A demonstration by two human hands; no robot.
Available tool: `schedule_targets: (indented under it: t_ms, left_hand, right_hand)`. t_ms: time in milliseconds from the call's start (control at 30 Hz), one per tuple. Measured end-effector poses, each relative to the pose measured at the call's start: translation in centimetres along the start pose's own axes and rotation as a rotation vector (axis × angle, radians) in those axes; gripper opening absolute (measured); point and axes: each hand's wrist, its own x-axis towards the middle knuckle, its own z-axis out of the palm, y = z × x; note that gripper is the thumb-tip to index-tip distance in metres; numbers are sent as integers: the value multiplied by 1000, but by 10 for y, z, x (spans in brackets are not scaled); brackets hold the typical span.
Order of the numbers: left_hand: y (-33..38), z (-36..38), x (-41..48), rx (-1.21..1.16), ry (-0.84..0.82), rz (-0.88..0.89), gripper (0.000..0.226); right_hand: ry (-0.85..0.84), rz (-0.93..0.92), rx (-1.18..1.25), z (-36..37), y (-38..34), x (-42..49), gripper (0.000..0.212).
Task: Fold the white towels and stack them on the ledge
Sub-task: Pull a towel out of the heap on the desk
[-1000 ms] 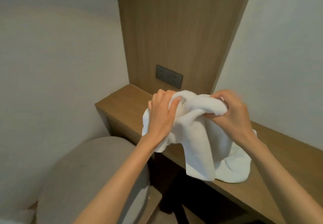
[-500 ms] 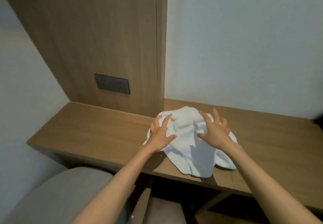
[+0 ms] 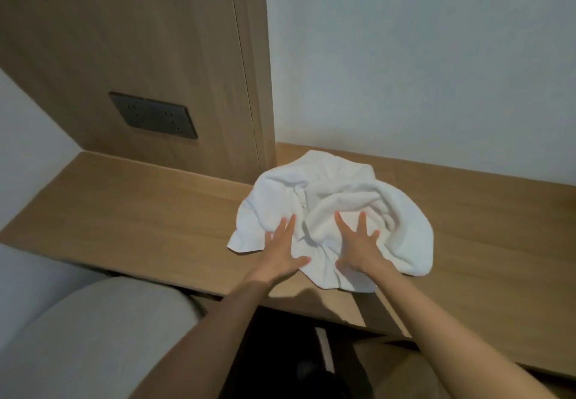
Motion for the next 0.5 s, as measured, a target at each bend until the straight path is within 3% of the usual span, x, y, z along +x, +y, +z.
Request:
schedule_targets:
  t_ms: [200,367,500]
  left_hand:
    - [32,-1,37,17,13,-29,90]
    - [35,-3,42,-40,34,-50,87]
    - [33,-5,24,0,130,-129,75]
  right_hand:
    - [108,-7,-55,-23,21,35,102]
    - [8,-53,-60,-44,31,47,99]
    - [35,-90,-144,-49,28,30,79]
